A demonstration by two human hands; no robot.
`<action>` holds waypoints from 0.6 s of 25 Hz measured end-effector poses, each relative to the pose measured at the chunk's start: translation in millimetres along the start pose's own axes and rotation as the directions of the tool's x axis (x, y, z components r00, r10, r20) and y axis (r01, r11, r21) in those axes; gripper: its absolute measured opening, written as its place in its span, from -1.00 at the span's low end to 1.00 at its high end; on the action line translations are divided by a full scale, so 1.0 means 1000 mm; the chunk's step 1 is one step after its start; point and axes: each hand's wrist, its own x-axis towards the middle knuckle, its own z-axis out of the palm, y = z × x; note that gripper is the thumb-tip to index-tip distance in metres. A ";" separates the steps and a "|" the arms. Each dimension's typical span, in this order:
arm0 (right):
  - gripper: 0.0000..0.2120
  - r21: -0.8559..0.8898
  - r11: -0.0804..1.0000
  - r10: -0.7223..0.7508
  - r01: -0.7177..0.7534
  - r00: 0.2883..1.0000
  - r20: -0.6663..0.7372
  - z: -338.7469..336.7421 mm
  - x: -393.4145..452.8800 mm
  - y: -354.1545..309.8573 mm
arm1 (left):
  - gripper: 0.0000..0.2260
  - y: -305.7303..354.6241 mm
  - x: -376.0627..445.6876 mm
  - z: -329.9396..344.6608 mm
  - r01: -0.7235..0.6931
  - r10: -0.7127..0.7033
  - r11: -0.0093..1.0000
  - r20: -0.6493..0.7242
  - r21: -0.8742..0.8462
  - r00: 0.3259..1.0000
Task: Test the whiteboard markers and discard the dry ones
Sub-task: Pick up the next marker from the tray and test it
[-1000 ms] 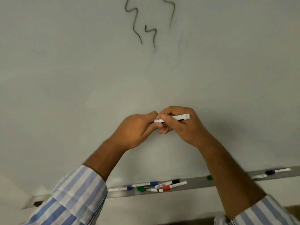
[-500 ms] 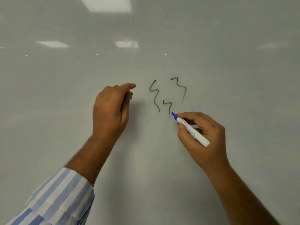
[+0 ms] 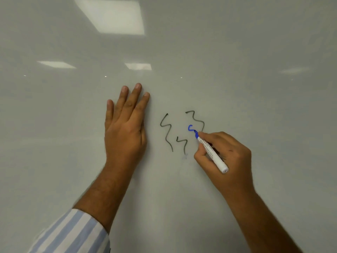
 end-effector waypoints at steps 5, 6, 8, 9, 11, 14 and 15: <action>-0.86 -0.036 0.998 0.058 -0.054 0.991 0.118 -0.014 -0.021 0.002 | -0.44 0.000 -0.004 0.002 0.000 0.000 0.999 -0.005 0.041 1.000; -0.86 -0.037 0.998 0.062 -0.058 0.991 0.119 -0.017 -0.024 0.003 | -0.44 0.000 -0.005 0.002 0.000 0.000 0.999 -0.006 0.044 1.000; -0.88 -0.005 0.997 0.083 -0.083 0.996 0.022 -0.022 -0.026 0.004 | -0.45 0.000 -0.007 0.002 0.006 -0.005 0.999 -0.011 0.046 1.000; -0.88 0.004 0.995 0.096 -0.096 0.994 -0.053 -0.024 -0.024 0.007 | -0.46 0.000 -0.007 0.003 0.008 -0.007 0.999 -0.016 0.046 1.000; -0.86 0.009 0.994 0.109 -0.109 0.984 -0.143 -0.026 -0.012 0.017 | -0.48 0.001 -0.009 0.003 0.008 -0.007 0.999 -0.021 0.053 1.000; -0.82 -0.016 0.996 0.083 -0.085 0.990 -0.114 -0.027 0.007 0.029 | -0.48 0.001 -0.012 0.003 0.004 -0.003 0.998 -0.027 0.056 1.000; -0.81 -0.065 0.995 0.061 -0.070 0.990 -0.130 -0.027 0.010 0.030 | -0.48 0.001 -0.012 0.003 0.006 -0.004 0.998 -0.029 0.056 1.000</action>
